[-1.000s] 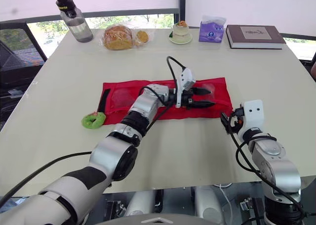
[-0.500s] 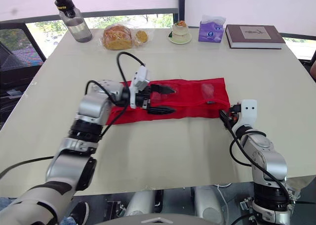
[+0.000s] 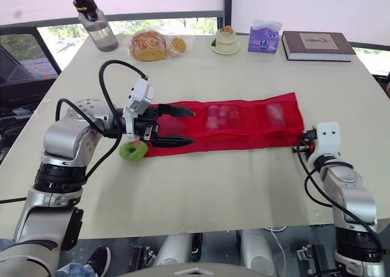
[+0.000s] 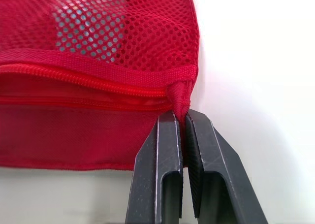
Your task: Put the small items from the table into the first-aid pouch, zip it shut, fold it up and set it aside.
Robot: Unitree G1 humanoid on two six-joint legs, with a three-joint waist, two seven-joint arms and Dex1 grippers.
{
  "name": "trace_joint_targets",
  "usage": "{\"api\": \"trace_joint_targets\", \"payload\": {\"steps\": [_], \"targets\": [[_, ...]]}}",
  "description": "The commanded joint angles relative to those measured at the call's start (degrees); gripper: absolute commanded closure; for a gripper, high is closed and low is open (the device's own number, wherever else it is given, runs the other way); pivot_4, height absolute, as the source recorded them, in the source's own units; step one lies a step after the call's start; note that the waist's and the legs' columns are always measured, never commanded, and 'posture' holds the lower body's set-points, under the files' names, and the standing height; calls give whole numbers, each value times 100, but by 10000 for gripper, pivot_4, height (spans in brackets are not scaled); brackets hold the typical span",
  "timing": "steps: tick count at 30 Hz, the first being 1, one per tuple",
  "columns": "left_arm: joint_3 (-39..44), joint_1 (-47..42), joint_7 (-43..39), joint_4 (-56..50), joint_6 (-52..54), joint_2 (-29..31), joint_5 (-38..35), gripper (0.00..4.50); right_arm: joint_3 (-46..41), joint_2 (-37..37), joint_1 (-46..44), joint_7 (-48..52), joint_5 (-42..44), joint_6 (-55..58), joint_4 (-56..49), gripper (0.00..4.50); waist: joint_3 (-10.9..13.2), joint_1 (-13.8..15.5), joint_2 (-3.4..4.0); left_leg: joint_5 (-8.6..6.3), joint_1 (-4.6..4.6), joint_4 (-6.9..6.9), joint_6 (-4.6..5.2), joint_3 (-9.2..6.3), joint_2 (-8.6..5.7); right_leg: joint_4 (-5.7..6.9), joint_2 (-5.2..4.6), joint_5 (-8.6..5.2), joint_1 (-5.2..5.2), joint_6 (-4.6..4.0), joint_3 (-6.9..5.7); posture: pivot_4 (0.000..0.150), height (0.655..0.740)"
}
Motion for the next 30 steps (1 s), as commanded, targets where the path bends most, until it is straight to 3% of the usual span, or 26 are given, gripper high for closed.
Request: {"api": "trace_joint_targets", "payload": {"steps": [1, 6, 7, 9, 10, 15, 20, 30], "targets": [[177, 48, 204, -344, 85, 108, -209, 0, -390, -227, 58, -132, -240, -359, 88, 44413, 0, -2, 0, 0, 0, 0, 0, -1, 1, 0, 1, 0, 0, 0, 0, 1500, 7387], [209, 147, 403, -534, 240, 180, -395, 0, -374, -565, 164, -44, -548, -748, 290, 44413, 0, -11, 1, 0, 2, 0, 0, 1, 2, 2, 3, 0, 0, 0, 4, 1500, 7387], [221, 181, 468, -557, 261, 197, -413, 0, -408, -632, 203, -7, -583, -864, 294, 36890, 0, -11, 1, 0, 2, -1, 0, 3, 2, 1, 3, 0, 0, 1, 6, 1500, 7387], [262, 246, 583, -599, 303, 228, -447, 0, -467, -712, 302, 84, -590, -1057, 239, 31242, 0, -10, 1, 0, 2, -1, 0, 6, 2, 0, 2, 0, -1, 1, 8, 1500, 7387], [302, 285, 657, -613, 332, 252, -462, 0, -523, -758, 414, 143, -585, -1141, 176, 24615, 0, -11, 0, 0, 2, 0, 0, 7, 2, 0, 2, 0, 0, 1, 9, 1500, 7387], [684, 686, 1178, -501, 470, 324, -464, 0, -1115, -823, 1069, 776, -88, -1622, -331, 524, 0, -3, 1, 0, 3, -4, 0, 4, 3, 0, 3, -2, 0, 3, 7, 1500, 7387], [1234, 1117, 2074, -77, 822, 248, -445, 0, -1559, -810, 1524, 2051, 1273, -1870, -1294, 524, -1, -58, 2, 0, 12, -2, 0, 10, 9, 3, 5, -6, 1, 13, 15, 1500, 7387], [1470, 1208, 3057, 835, 1463, 54, -478, 0, -1267, -1292, 1831, 3163, 2619, -1380, -2513, 524, -1, -4, 1, 0, 10, 0, 0, 7, 8, 0, 1, -6, 3, 12, 8, 1500, 7387]]}}
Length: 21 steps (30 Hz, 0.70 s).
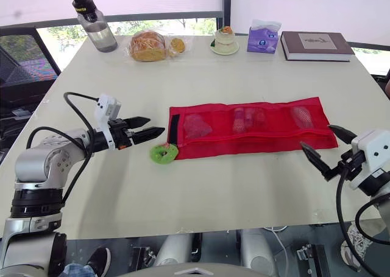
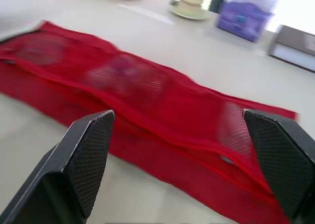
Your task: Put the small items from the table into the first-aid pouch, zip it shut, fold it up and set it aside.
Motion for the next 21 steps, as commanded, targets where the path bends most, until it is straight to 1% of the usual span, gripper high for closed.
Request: {"api": "trace_joint_targets", "payload": {"steps": [1, 3, 6, 11, 17, 21], "targets": [[194, -151, 425, 152, 328, -188, -99, 0, 136, -271, -181, 259, 715, 327, -568, 524, 0, 4, 0, 0, 1, 1, 0, 0, 1, 1, 0, 0, 0, 0, 0, 1500, 7387], [264, -276, 701, 269, 583, -317, -141, 0, 207, -414, -315, 253, 1014, 552, -719, 524, 1, 11, -3, 0, -1, 3, 0, -2, 1, 2, 0, 3, 0, -5, -2, 1500, 7387], [285, -379, 872, 321, 1047, -395, -261, 0, 329, -532, -498, 157, 1238, 722, -886, 524, -2, 25, -10, 0, -4, 3, 0, -9, 0, 1, 0, 5, 0, -7, -10, 1500, 7387], [742, -848, 1123, 766, 2076, -837, -861, 0, 655, -722, -1118, -127, 1696, 1073, -1211, 524, -2, 28, -10, 0, -3, 5, 0, -7, -1, 2, -1, 6, 1, -7, -9, 1500, 7387], [893, -1417, 1365, 1360, 3102, -1264, -1141, 0, 877, -832, -1469, -224, 1778, 1192, -1240, 524, -5, 42, -17, 0, -6, 8, 0, -21, -9, 0, -5, 7, 9, -10, -23, 1500, 7387], [895, -1633, 1431, 1645, 3547, -1328, -1148, 0, 964, -851, -1662, -362, 1917, 1278, -1348, 524, -6, 25, -18, 0, -6, 7, 0, -22, -10, 1, -5, 8, 9, -10, -22, 1500, 7387]]}}
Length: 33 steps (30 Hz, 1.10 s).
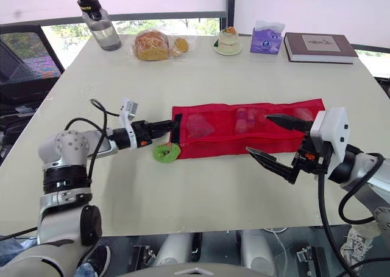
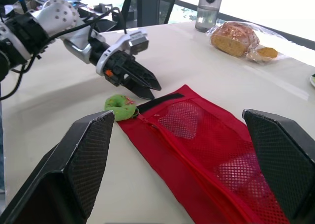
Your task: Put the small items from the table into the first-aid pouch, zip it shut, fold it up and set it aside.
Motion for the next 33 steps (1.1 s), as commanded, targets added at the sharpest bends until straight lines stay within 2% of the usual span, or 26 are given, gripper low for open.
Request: {"api": "trace_joint_targets", "payload": {"steps": [1, 9, 12, 17, 19, 20, 29, 33], "targets": [[38, -125, 20, 261, 493, -90, -148, 0, -37, -55, -181, -180, 229, 33, -271, 524, 0, -1, 0, 0, 1, 0, 0, -2, 0, 1, 0, 0, 0, 0, -1, 1500, 7387], [363, -279, -103, 480, 932, -265, -351, 0, -6, -82, -291, -388, 764, 160, -444, 524, 0, 7, 0, 0, -2, 0, 0, -5, -1, -1, -3, 1, 1, -1, -5, 1500, 7387], [447, -278, -94, 516, 969, -307, -374, 8404, 75, -116, -374, -406, 848, 183, -441, 0, 1, 3, -2, 0, -2, 0, 0, -5, -1, 0, -3, 1, 1, -1, -5, 1500, 7387], [468, -241, -93, 521, 972, -386, -369, 31462, 220, -117, -557, -458, 863, 181, -377, 0, 1, -5, -3, 0, -1, 0, 0, -6, 1, 1, -2, 1, 0, -2, -6, 1500, 7387], [503, -241, -92, 529, 962, -422, -377, 42083, 250, -111, -600, -472, 865, 181, -362, 0, 1, 2, -3, 0, -2, 0, 0, -7, 1, 0, -2, 1, 0, -2, -7, 1500, 7387], [506, -241, -93, 531, 950, -435, -375, 44138, 259, -111, -609, -475, 863, 180, -358, 0, 2, 6, -3, 0, -3, 0, 0, -7, 0, 0, -2, 1, 0, -2, -7, 1500, 7387], [542, -224, -170, 496, 881, -568, -440, 44138, 347, -80, -627, -494, 836, 161, -361, 0, 2, 1, -3, 0, -3, 0, 0, -8, 0, 0, -2, 1, 0, -2, -7, 1500, 7387], [262, -107, -406, 253, 782, -518, -501, 44138, 374, -68, -625, -547, 805, 144, -370, 0, 2, 0, -3, 0, -4, 0, 0, -6, 0, -1, -3, 1, 0, -3, -6, 1500, 7387]]}}
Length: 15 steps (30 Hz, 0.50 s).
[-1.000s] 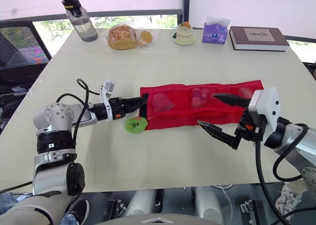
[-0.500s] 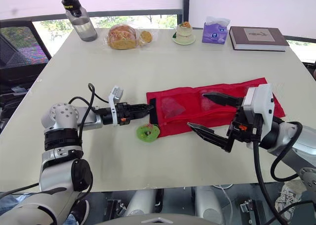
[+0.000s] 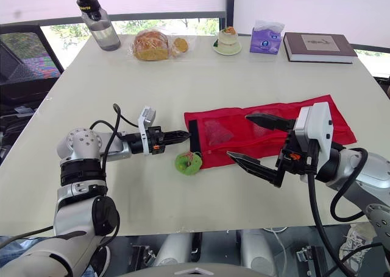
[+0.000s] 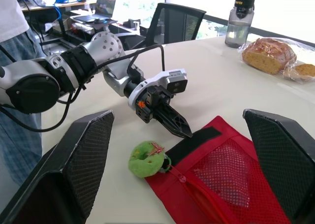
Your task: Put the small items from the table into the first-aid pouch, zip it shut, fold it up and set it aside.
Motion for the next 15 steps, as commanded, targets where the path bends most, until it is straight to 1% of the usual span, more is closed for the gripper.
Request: {"api": "trace_joint_targets", "payload": {"steps": [1, 5, 6, 8, 13, 15], "targets": [[-229, 101, -302, -360, -153, 57, -204, 44138, -35, -7, -85, -67, 9, -87, -105, 0, 0, 0, 0, 0, -1, 0, 0, -1, 0, 0, 0, 0, 0, 0, -1, 1500, 7387], [-330, 150, -462, -411, -282, 38, -248, 44138, -26, -16, -75, -105, -32, -94, -118, 0, 0, 5, 0, 0, -1, -1, 0, -2, 0, 0, 0, 0, 0, -1, -1, 1500, 7387], [-347, 139, -472, -390, -317, 20, -239, 40072, -34, -19, -70, -113, -33, -95, -124, 0, 0, 4, 0, 0, 0, -1, 0, -2, 0, 0, 0, 0, 0, -1, -1, 1500, 7387], [-388, 112, -463, -321, -390, -33, -201, 35048, -60, -28, -59, -126, -31, -95, -134, 0, 0, 2, 0, 0, 1, -1, 0, 0, 0, 0, 0, 0, 0, -1, 0, 1500, 7387], [-428, 89, -481, -233, -448, -102, -230, 12735, -95, -47, -57, -141, -45, -94, -139, 0, 0, 2, 0, 0, 0, -1, 0, -1, 0, 0, 0, 0, 0, -1, -1, 1500, 7387], [-463, 88, -500, -226, -448, -124, -237, 12735, -99, -53, -63, -144, -50, -94, -138, 0, 0, 3, 0, 0, 0, -1, 0, -1, 0, -1, 0, 0, 0, -1, -1, 1500, 7387]]}}
